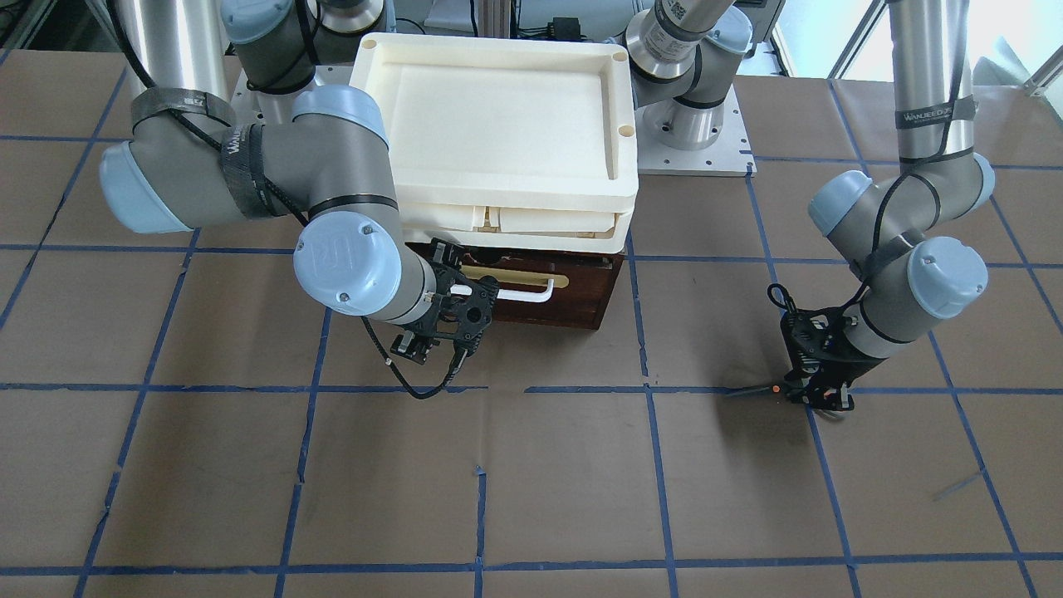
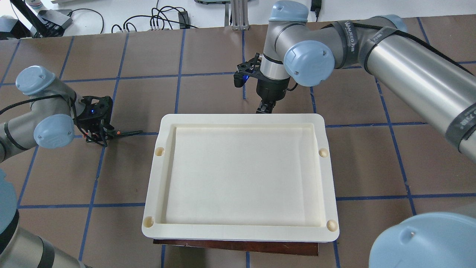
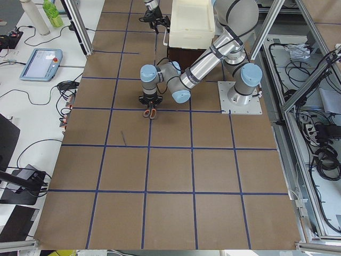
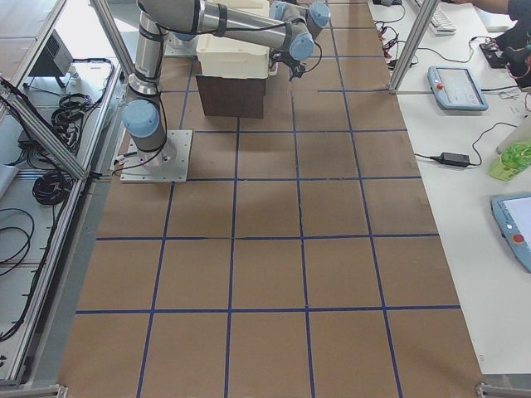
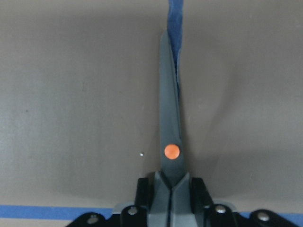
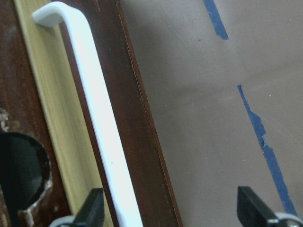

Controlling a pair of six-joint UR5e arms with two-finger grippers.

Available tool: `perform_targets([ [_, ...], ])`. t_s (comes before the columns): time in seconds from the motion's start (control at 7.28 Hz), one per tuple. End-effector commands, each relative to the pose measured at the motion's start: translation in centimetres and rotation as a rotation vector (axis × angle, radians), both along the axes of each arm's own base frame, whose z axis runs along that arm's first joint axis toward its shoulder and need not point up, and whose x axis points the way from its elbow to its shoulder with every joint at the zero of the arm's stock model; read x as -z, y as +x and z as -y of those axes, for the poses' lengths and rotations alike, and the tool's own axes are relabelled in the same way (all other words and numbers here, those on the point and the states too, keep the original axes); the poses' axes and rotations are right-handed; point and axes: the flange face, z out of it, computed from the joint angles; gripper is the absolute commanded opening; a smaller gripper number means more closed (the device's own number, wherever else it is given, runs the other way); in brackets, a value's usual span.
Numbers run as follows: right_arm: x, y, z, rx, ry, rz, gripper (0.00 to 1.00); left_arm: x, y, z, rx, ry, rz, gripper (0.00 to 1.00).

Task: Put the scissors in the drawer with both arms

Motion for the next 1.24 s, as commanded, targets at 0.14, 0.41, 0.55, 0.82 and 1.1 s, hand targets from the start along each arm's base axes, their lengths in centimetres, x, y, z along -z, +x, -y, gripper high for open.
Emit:
perform_targets([
  [0.14,0.3,-0.1,0.6,-0.021,-0.028,0.002,1.0,-0.4,0.1,0.3,0.002,-0.009,0.001,0.15],
  [0.41,0.5,-0.1,0.5,-0.026,-0.028,0.0,1.0,-1.0,0.2,0.6,0.002,-0.02,0.003,0.15],
  [0.55,0.6,-0.1,0.4,-0.026,-0.024,-0.001,1.0,-1.2,0.3,0.7,0.0,-0.019,0.006,0.15],
  [0.82,1.0,-0.2,0.2,-0.026,-0.021,-0.001,1.0,-2.5,0.0,0.9,-0.006,-0.029,0.01,0.15],
  [1.1,1.1,-0.1,0.0,-0.028,-0.021,-0.003,1.0,-5.2,-0.3,1.9,0.006,-0.028,0.009,0.15],
])
